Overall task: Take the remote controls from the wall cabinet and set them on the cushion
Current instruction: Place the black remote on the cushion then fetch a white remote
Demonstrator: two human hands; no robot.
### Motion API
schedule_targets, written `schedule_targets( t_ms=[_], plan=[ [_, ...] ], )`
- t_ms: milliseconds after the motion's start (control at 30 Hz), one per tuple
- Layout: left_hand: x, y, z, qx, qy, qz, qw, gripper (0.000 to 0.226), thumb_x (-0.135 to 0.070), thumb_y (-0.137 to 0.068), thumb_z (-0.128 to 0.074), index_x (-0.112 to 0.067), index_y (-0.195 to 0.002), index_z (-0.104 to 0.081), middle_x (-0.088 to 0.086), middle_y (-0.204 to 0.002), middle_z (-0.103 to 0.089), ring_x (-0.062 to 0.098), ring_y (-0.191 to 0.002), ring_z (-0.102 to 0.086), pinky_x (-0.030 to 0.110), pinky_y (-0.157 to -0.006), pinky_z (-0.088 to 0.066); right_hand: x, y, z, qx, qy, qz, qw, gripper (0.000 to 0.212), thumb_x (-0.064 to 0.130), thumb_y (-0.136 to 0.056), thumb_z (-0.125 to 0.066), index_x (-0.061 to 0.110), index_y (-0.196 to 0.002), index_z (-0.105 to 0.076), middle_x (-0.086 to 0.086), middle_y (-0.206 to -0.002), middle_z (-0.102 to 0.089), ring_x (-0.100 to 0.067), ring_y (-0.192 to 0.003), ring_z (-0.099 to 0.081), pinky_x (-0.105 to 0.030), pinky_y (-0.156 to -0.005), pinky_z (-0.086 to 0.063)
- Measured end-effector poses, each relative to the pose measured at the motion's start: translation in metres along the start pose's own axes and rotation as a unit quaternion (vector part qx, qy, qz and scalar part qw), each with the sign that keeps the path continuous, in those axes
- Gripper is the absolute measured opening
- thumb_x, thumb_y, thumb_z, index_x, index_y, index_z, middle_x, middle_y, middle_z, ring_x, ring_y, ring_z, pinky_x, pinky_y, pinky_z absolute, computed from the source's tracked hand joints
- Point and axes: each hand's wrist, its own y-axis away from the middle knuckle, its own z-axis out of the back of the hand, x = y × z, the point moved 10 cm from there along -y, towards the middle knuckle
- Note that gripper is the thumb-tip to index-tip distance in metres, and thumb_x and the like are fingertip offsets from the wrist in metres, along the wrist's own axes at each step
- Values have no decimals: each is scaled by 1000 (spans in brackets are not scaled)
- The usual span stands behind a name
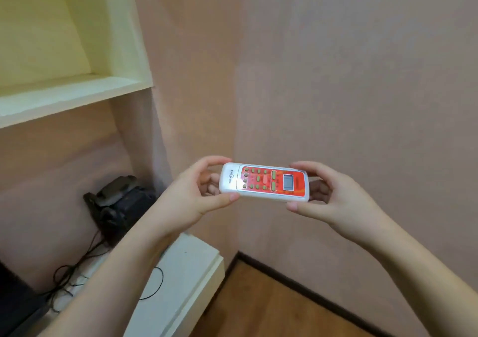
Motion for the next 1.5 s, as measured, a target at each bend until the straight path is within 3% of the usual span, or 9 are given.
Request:
schedule_targets(
  t_ms=[200, 467, 600, 767, 967, 1100, 1167, 1400, 1500],
  plan=[
    [-20, 3, -127, 106, 44, 1, 993, 54, -14, -72, -79, -31, -119, -57, 11, -104, -70, 18, -83, -61, 25, -79, -53, -51, 94, 84, -77, 21, -57, 995, 62, 23, -70, -84, 39, -121, -53, 14, -108, -68, -5, -94, -66, -29, -86, -56],
    [-51, 38, -290, 237, 51, -9, 970, 53, -3, -78, -75, -27, -122, -56, 11, -102, -69, 16, -86, -65, 19, -75, -53, -101, 239, 177, -185, 37, -131, 973, 64, 28, -72, -82, 32, -128, -52, 16, -116, -62, 2, -103, -60, -12, -88, -49],
    [-62, 54, -349, 287, 54, -20, 956, 55, -4, -76, -77, -27, -122, -56, 6, -102, -70, 15, -86, -68, 22, -76, -54, -116, 295, 205, -234, 33, -160, 958, 64, 23, -72, -82, 29, -129, -52, 10, -119, -62, 0, -105, -61, -13, -89, -49],
    [-68, 70, -410, 359, 76, -19, 930, 56, 4, -77, -74, -21, -123, -55, 13, -113, -65, 15, -90, -68, 23, -78, -55, -129, 352, 220, -296, 70, -216, 928, 64, 22, -72, -82, 33, -127, -50, 11, -119, -58, 1, -105, -59, -8, -86, -47],
    [-67, 90, -476, 470, 70, -32, 880, 55, 0, -76, -76, -23, -123, -56, 9, -113, -66, 21, -97, -68, 29, -82, -56, -135, 416, 221, -369, 97, -291, 877, 64, 25, -74, -81, 32, -129, -49, 11, -121, -56, 1, -105, -58, -6, -83, -47],
    [-67, 106, -511, 525, 74, -42, 847, 55, -1, -75, -77, -26, -119, -57, 6, -110, -67, 22, -95, -68, 32, -85, -55, -135, 452, 214, -407, 107, -338, 842, 62, 26, -74, -81, 34, -127, -49, 9, -120, -58, -3, -105, -60, -24, -91, -53],
    [-65, 115, -528, 549, 69, -47, 832, 56, -3, -74, -79, -29, -119, -58, 5, -110, -66, 23, -94, -68, 34, -87, -54, -136, 469, 211, -425, 110, -361, 823, 61, 25, -74, -81, 33, -126, -50, 9, -119, -60, -3, -105, -60, -26, -91, -54],
    [-68, 161, -586, 624, 59, -67, 776, 56, -3, -73, -80, -27, -119, -58, 9, -112, -66, 16, -85, -68, 37, -90, -55, -143, 538, 196, -482, 107, -426, 759, 63, 27, -75, -80, 36, -128, -48, 14, -119, -59, 2, -105, -59, -13, -86, -51],
    [-74, 189, -616, 655, 47, -83, 750, 57, -6, -72, -82, -29, -119, -59, 12, -113, -65, 18, -86, -68, 42, -92, -54, -143, 575, 195, -504, 97, -447, 732, 63, 27, -74, -80, 38, -128, -48, 15, -118, -60, 1, -102, -60, -16, -86, -52]
  ],
)
